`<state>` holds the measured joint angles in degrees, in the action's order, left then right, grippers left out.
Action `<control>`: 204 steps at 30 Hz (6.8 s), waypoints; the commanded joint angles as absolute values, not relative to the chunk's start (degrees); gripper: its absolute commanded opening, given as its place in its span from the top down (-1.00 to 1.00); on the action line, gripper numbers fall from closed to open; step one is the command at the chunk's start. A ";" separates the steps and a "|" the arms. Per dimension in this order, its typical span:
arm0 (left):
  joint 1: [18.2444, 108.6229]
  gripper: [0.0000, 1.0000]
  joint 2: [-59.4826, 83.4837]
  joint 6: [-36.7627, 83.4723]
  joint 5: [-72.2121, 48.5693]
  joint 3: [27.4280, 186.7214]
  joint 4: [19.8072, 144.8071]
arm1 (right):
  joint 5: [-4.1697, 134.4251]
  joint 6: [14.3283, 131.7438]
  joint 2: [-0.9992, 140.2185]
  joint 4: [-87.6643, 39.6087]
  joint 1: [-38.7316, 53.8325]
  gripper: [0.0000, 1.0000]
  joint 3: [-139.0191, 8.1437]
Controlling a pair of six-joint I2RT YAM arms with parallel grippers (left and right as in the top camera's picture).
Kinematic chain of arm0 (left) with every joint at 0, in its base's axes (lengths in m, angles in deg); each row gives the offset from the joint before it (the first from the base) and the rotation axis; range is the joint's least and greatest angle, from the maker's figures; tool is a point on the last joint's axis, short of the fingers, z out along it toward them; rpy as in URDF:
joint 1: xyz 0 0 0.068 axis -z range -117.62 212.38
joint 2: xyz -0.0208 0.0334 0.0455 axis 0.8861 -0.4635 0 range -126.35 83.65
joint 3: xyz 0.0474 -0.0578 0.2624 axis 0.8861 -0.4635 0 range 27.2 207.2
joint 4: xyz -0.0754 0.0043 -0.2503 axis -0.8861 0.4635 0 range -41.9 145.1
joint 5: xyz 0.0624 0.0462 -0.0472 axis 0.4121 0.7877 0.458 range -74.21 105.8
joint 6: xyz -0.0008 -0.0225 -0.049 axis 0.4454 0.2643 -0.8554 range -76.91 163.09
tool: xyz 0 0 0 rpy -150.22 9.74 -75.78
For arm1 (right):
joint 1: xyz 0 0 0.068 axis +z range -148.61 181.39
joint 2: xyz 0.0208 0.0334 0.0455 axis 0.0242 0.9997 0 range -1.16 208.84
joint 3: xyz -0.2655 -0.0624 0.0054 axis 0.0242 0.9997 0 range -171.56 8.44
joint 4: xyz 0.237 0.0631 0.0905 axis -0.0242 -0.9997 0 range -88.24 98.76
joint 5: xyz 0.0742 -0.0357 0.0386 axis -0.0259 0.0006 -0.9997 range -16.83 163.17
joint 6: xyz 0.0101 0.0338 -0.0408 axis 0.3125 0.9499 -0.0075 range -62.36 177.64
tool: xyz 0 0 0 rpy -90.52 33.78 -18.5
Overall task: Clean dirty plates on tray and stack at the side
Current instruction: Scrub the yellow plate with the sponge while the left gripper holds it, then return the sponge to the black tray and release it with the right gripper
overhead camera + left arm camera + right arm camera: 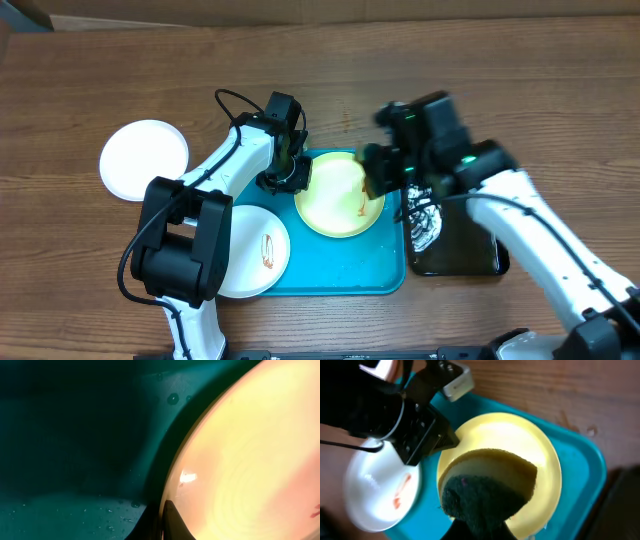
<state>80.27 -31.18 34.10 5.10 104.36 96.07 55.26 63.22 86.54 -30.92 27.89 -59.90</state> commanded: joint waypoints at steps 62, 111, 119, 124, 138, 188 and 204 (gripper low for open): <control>80.08 0.92 -32.18 35.82 6.78 104.93 96.15 | 72.42 39.59 105.38 -18.20 33.00 0.44 -54.85; 80.08 0.92 -32.18 35.58 6.76 104.93 96.11 | 37.01 74.19 102.47 -26.05 27.95 0.93 -59.92; 80.08 0.92 -32.18 35.58 6.76 104.93 96.11 | 33.88 75.27 102.47 -21.72 28.74 0.93 -54.43; 80.08 0.92 -32.18 35.58 6.76 104.93 96.13 | 34.06 75.48 102.47 -15.34 28.74 0.93 -49.41; 80.08 0.92 -32.18 35.61 6.78 104.93 96.22 | 44.05 70.63 102.45 -16.43 23.87 0.93 -46.15; 80.08 0.91 -32.18 35.63 6.78 104.93 96.68 | 76.70 80.27 94.69 -48.93 14.82 -0.42 -46.54; 80.08 0.87 -32.18 35.65 6.78 104.93 96.66 | 73.07 79.72 94.67 -46.51 14.75 -0.25 -44.49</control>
<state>80.27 -31.18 35.61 5.53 104.39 96.50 72.55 79.96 95.43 -46.42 14.64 -43.05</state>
